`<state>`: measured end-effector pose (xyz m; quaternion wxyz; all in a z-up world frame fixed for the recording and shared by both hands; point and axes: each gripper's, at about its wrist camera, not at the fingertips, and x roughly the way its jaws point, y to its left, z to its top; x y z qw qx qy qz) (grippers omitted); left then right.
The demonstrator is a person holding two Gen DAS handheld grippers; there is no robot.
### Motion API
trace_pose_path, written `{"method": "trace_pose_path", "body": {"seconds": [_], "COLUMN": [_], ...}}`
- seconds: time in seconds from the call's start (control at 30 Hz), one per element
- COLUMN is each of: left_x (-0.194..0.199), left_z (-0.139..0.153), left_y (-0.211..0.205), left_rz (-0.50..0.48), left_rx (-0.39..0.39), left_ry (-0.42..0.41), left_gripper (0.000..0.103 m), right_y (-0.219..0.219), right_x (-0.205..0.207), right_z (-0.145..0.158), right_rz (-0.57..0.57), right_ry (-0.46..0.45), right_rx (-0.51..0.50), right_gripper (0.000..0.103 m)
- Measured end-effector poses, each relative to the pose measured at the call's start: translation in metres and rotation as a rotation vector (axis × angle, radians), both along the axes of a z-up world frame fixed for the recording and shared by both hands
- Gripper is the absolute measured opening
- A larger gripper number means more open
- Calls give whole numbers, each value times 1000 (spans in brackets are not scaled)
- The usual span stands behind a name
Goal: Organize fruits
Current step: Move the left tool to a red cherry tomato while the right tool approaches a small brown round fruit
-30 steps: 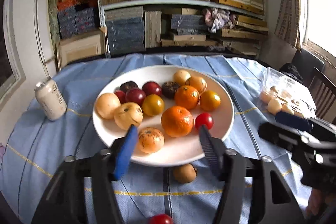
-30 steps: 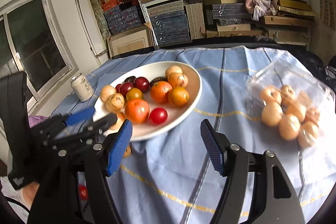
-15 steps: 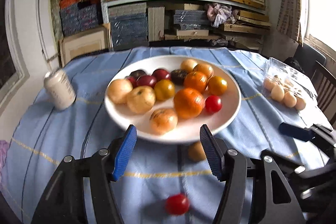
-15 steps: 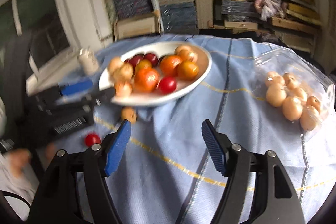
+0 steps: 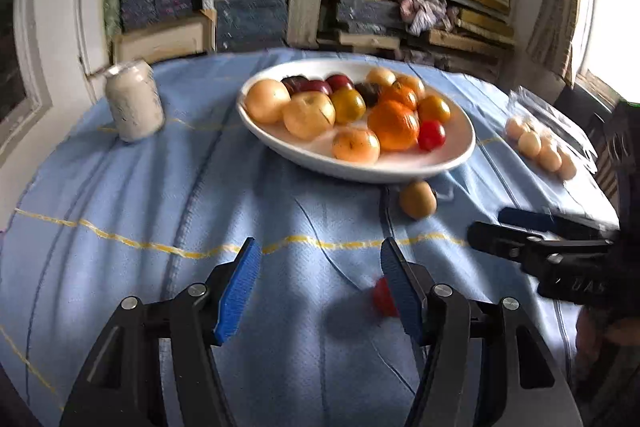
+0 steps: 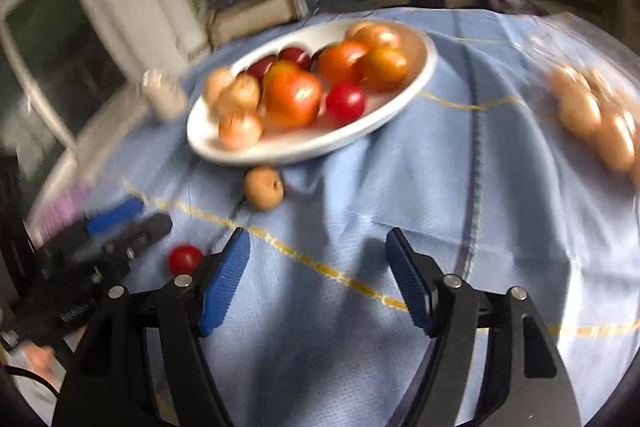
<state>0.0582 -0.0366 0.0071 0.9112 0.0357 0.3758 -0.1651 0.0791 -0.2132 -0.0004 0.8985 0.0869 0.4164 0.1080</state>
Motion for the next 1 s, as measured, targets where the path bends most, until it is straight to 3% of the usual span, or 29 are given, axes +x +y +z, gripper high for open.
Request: {"method": "trace_pose_path", "body": {"seconds": [0.1, 0.17, 0.2, 0.23, 0.53, 0.73, 0.9, 0.97, 1.0], "left_x": [-6, -11, -13, -14, -9, -4, -7, -7, -7], "left_z": [4, 4, 2, -1, -11, -15, -16, -16, -16], "left_y": [-7, -15, -19, -22, -29, -29, -32, -32, -30], "left_rz": [-34, -71, -95, -108, -160, -187, -194, -191, -186], "left_rx": [14, 19, 25, 30, -17, -87, -60, -49, -53], "left_ry": [-17, -16, -8, 0, 71, 128, 119, 123, 126], "left_gripper": [63, 63, 63, 63, 63, 45, 42, 26, 26], "right_y": [13, 15, 15, 13, 5, 3, 5, 7, 9], "right_x": [10, 18, 21, 21, 15, 13, 15, 14, 14], "right_z": [10, 12, 11, 11, 14, 16, 14, 13, 12], "right_rz": [75, 100, 111, 117, 125, 134, 139, 145, 150], "right_ry": [-28, -32, -25, -22, -34, -27, -24, -22, -19], "right_rx": [-69, -90, -92, -88, -36, -44, -36, -41, -46], "right_gripper": [68, 57, 45, 40, 40, 40, 41, 41, 41]}}
